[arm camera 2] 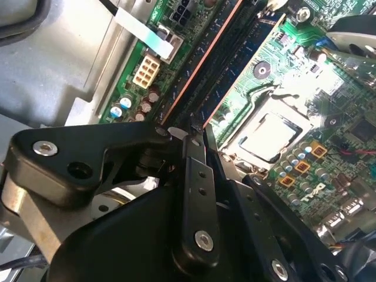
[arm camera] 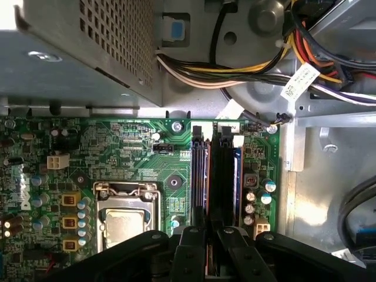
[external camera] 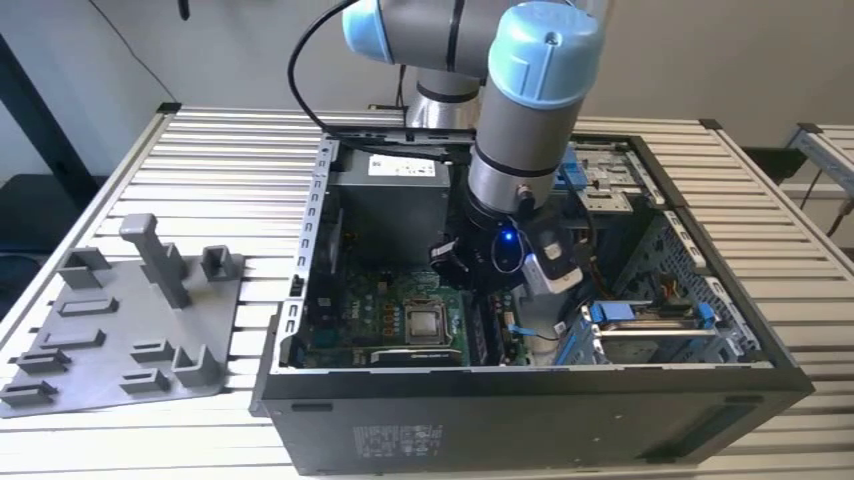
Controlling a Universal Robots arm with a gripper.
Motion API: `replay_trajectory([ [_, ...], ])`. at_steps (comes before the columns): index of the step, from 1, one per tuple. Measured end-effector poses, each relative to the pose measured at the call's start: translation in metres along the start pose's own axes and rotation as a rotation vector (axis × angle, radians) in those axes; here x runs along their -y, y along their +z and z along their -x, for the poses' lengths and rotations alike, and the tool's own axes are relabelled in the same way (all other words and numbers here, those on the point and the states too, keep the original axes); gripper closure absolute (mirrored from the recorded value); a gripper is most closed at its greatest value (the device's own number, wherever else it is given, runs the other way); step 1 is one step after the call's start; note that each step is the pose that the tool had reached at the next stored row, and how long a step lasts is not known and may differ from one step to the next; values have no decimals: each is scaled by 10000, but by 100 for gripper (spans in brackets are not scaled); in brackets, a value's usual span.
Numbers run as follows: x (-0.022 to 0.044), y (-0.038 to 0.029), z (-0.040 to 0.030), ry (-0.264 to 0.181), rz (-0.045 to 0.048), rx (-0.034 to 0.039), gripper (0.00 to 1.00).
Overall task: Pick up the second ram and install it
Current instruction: 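Insert the second ram into the second slot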
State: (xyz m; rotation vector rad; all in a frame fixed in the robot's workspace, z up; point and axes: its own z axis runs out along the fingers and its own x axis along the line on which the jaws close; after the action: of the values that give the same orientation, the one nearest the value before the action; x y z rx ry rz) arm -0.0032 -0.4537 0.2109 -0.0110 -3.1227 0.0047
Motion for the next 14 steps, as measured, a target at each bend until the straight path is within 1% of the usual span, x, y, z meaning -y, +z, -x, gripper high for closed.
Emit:
replay_trajectory([
  [7,-1,3,0,0,6,2,86],
  [8,-4,6,1,-1,24,2,86],
  [9,-4,9,1,0,22,4,84],
  [11,-2,6,1,0,13,4,84],
  [12,-1,4,0,0,7,2,78],
  [13,0,-7,0,0,5,-2,78],
  [14,0,-41,-1,2,11,-9,78],
])
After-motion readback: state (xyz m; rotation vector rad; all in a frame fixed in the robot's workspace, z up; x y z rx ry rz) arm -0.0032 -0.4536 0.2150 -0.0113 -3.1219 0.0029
